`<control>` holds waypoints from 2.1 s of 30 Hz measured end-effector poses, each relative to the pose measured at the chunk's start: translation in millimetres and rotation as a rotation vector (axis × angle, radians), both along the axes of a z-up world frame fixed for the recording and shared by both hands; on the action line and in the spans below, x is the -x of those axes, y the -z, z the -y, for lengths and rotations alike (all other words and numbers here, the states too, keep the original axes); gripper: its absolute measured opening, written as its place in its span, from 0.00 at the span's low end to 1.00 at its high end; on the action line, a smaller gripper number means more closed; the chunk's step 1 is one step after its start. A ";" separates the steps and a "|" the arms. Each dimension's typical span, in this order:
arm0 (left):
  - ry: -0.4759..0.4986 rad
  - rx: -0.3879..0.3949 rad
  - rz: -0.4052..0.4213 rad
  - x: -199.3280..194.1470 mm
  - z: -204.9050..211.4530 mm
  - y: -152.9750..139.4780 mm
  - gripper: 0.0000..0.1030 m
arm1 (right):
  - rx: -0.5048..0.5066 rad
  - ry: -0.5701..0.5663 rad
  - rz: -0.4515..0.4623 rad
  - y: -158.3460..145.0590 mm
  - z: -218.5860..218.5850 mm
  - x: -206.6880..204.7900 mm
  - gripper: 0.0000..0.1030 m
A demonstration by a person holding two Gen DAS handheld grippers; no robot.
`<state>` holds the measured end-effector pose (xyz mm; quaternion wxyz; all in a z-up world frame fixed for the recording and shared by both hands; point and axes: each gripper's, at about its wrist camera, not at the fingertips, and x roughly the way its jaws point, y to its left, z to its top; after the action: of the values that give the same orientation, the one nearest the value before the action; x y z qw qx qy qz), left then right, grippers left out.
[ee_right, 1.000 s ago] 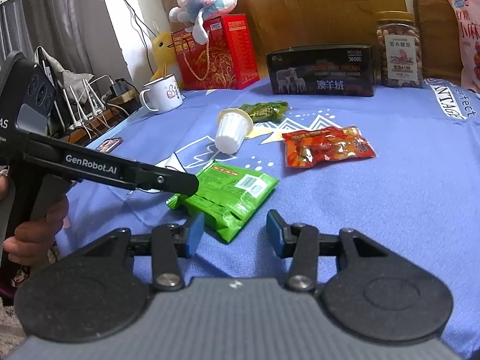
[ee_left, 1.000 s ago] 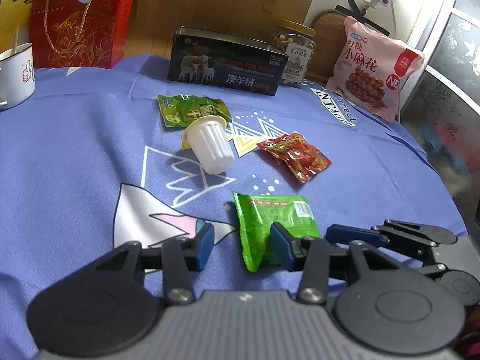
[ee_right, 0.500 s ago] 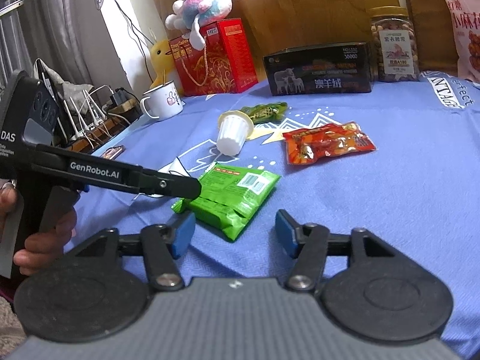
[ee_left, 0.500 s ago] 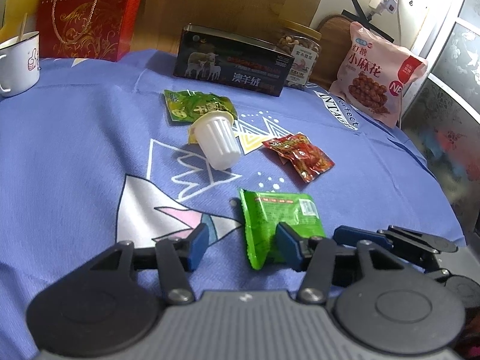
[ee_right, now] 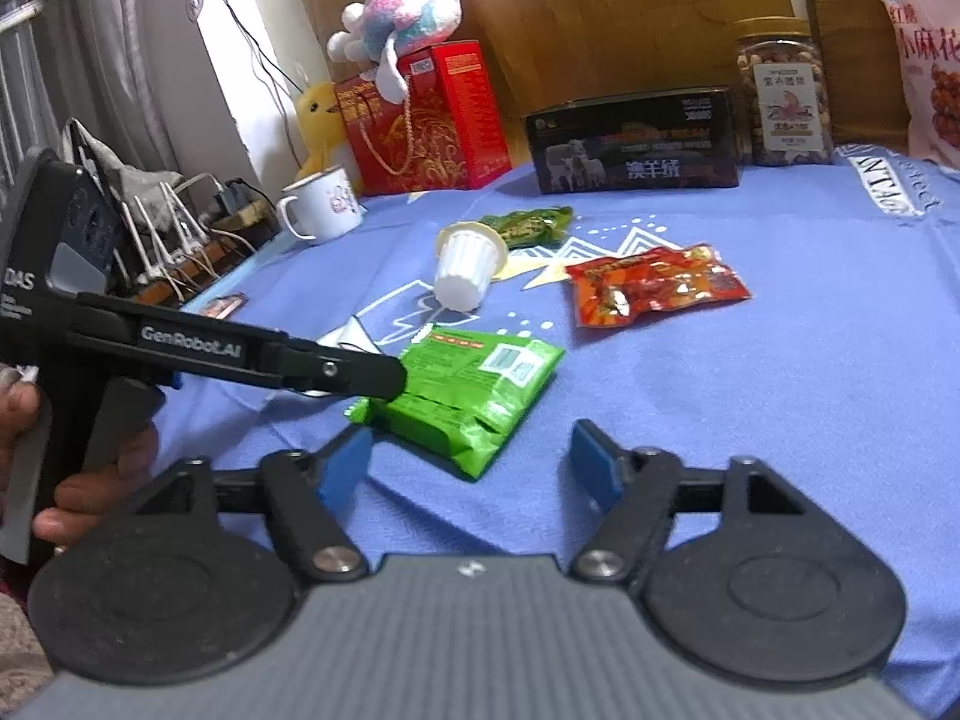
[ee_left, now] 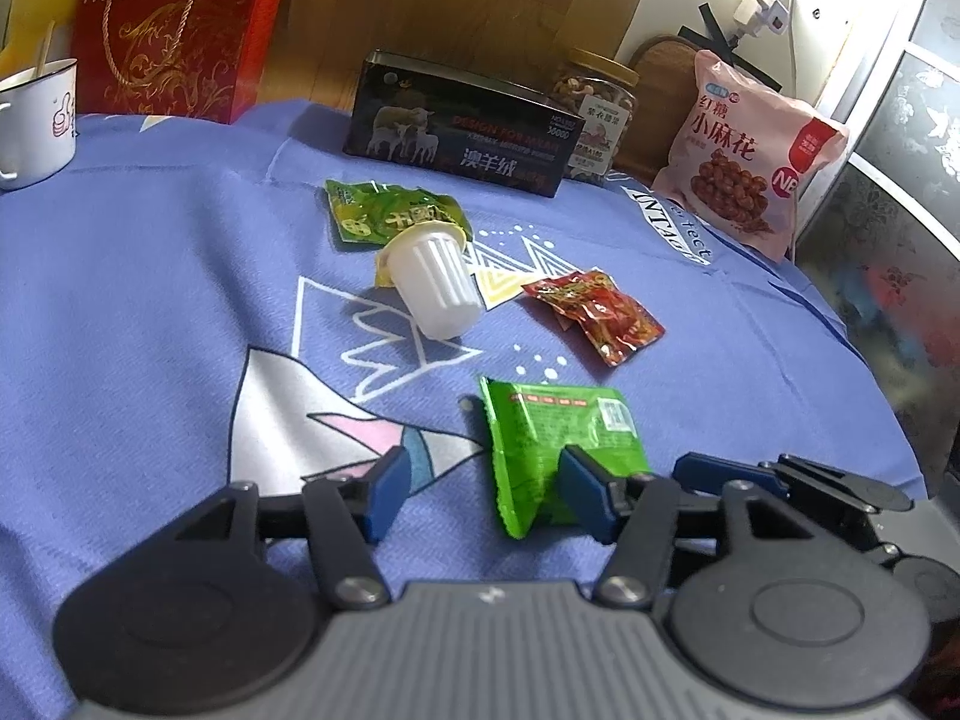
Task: Organize snacks
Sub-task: 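Hold the green packet low over the tablecloth with the left tool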
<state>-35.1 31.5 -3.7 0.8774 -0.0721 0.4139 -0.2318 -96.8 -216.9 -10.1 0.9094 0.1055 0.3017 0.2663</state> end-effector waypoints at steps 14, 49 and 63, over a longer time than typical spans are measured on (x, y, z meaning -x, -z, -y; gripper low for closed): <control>0.041 0.055 -0.015 -1.3 -6.5 0.6 0.58 | 0.022 -0.029 0.030 -0.9 -8.7 2.3 0.81; 0.124 0.235 -0.060 -16.1 -17.6 13.0 0.49 | 0.075 -0.026 0.081 3.7 -19.9 -9.2 0.34; 0.146 0.207 -0.055 -18.4 -4.7 12.7 0.40 | 0.077 0.001 0.085 2.1 -14.6 -6.8 0.26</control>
<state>-16.6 36.2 -16.4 0.8344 -0.1383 0.4156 -0.3346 -90.1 -202.3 -12.2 0.9249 0.0593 0.2727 0.2583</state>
